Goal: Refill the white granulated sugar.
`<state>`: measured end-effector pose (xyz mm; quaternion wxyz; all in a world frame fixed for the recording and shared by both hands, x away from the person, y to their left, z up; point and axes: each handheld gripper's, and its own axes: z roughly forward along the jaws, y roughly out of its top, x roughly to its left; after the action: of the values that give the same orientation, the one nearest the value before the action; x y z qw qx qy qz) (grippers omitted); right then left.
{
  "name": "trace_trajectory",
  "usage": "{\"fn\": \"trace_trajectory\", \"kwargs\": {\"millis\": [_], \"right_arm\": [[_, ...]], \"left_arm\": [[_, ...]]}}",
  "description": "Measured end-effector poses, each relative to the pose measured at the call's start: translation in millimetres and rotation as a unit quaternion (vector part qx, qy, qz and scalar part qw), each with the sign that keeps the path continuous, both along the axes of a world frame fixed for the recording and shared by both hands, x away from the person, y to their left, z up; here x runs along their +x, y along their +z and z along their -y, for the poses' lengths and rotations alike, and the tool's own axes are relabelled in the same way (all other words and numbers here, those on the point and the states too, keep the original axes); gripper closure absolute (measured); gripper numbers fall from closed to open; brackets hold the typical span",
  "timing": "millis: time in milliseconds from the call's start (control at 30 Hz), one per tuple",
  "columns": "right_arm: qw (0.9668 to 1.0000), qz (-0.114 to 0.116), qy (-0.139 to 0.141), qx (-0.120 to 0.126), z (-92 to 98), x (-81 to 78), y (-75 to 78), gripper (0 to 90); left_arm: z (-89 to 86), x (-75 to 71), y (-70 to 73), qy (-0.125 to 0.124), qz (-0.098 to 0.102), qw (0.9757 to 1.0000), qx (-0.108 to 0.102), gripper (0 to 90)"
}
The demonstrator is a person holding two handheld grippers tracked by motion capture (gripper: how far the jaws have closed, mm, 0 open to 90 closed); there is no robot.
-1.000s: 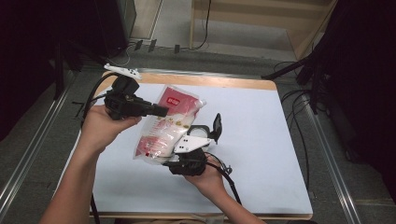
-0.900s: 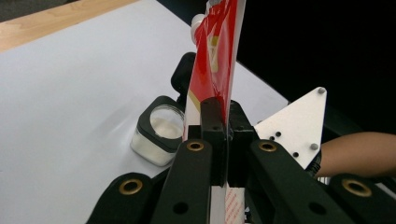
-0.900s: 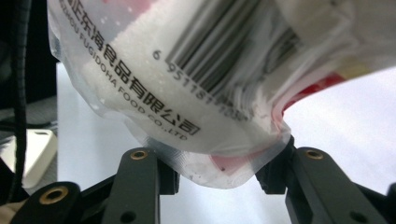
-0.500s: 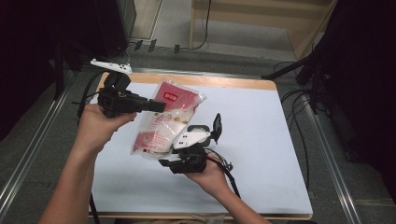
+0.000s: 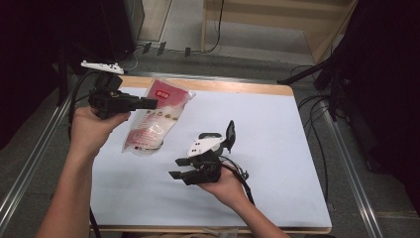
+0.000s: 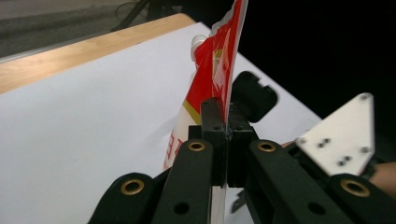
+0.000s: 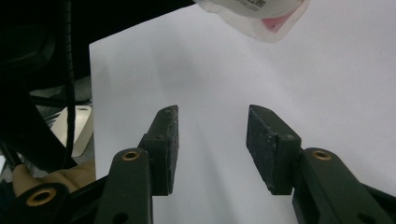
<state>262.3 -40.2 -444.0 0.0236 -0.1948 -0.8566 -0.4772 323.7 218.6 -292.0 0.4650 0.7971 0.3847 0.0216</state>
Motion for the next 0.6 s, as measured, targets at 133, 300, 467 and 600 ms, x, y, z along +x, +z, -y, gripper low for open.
{"fn": "trace_trajectory", "kwargs": {"millis": [133,300,467,600], "right_arm": [[0.9999,-0.014,0.000,-0.002,3.5,1.0,1.0,54.7],[0.9998,-0.019,-0.007,-0.008,9.5,1.3,1.0,54.1],[0.9997,-0.020,-0.012,-0.009,15.2,-0.6,2.2,54.0],[0.9996,-0.020,-0.018,-0.011,18.8,-1.1,1.0,53.9]], "left_arm": [[1.7,10.7,-12.3,0.016,0.000,0.9996,0.023,90.0],[1.3,28.9,-33.3,0.029,-0.018,0.9991,0.024,90.0],[6.6,47.3,-49.1,0.044,-0.026,0.9984,0.025,90.0],[16.7,58.7,-54.5,0.052,0.002,0.9977,0.044,90.0]]}}
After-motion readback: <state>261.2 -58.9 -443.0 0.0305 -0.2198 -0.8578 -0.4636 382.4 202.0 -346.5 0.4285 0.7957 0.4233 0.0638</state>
